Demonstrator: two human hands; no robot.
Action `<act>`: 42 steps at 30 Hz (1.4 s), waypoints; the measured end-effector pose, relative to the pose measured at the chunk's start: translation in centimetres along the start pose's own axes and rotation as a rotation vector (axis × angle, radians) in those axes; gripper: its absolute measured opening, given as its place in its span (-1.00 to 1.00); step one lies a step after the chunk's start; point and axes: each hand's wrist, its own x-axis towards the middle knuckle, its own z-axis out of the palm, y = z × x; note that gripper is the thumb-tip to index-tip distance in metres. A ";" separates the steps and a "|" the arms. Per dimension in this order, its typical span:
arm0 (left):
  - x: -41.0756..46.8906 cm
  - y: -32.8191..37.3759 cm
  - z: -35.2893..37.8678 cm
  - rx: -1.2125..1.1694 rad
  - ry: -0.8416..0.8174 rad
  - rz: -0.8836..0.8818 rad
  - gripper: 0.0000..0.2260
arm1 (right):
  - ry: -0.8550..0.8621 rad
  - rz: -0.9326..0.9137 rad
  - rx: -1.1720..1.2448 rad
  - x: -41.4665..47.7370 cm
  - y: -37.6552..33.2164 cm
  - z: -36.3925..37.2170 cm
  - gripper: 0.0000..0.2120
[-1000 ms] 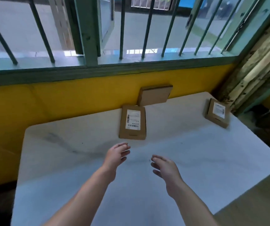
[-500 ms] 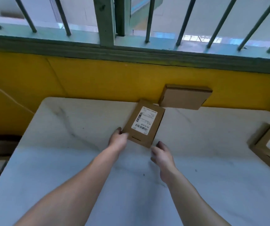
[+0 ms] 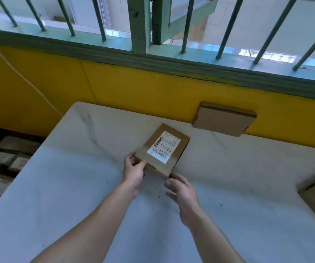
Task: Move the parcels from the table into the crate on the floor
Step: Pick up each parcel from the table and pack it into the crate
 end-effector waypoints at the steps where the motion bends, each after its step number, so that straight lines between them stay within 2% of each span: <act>1: -0.3 0.1 -0.4 -0.026 0.014 0.004 -0.63 | -0.012 0.006 -0.002 -0.3 0.1 -0.2 -0.80; 5: -1.6 1.6 -2.7 -0.089 0.030 0.080 -0.58 | -0.051 -0.053 -0.055 -0.8 0.0 -1.8 -0.83; 8: -3.3 3.3 -5.4 -0.091 0.056 0.164 -0.56 | 0.063 -0.114 -0.013 -0.5 -0.3 -3.4 -0.82; 11: -5.1 4.7 -8.0 -0.104 0.093 0.214 -0.66 | 0.108 -0.148 0.083 -0.1 -1.3 -4.0 -0.78; 14: -7.1 5.3 -9.8 -0.108 0.088 0.232 -0.75 | -0.004 -0.148 0.082 -0.5 -2.4 -2.9 -0.73; 17: -8.8 5.4 -11.2 -0.151 0.071 0.237 -0.81 | -0.144 -0.165 -0.024 -1.7 -2.4 -1.1 -0.75; 24: -11.8 6.1 -15.1 -0.277 0.119 0.269 -0.76 | -0.248 -0.282 0.023 -3.7 -2.4 2.3 -0.82; 27: -12.9 6.5 -18.0 -0.276 0.080 0.293 -0.81 | -0.309 -0.354 0.062 -4.9 -2.7 4.5 -0.84; 31: -14.9 6.4 -22.4 -0.232 0.006 0.333 -0.65 | -0.378 -0.413 0.087 -6.9 -3.0 8.5 -0.82; 34: -16.9 6.1 -26.5 -0.338 0.014 0.383 -0.60 | -0.445 -0.420 0.086 -9.0 -2.4 12.2 -0.82; 40: -21.5 6.5 -36.1 -0.609 0.104 0.538 -0.67 | -0.655 -0.447 0.109 -15.4 -0.7 20.9 -0.83; 42: -23.2 6.8 -39.4 -0.652 0.118 0.582 -0.58 | -0.715 -0.470 0.108 -17.7 -0.1 23.8 -0.81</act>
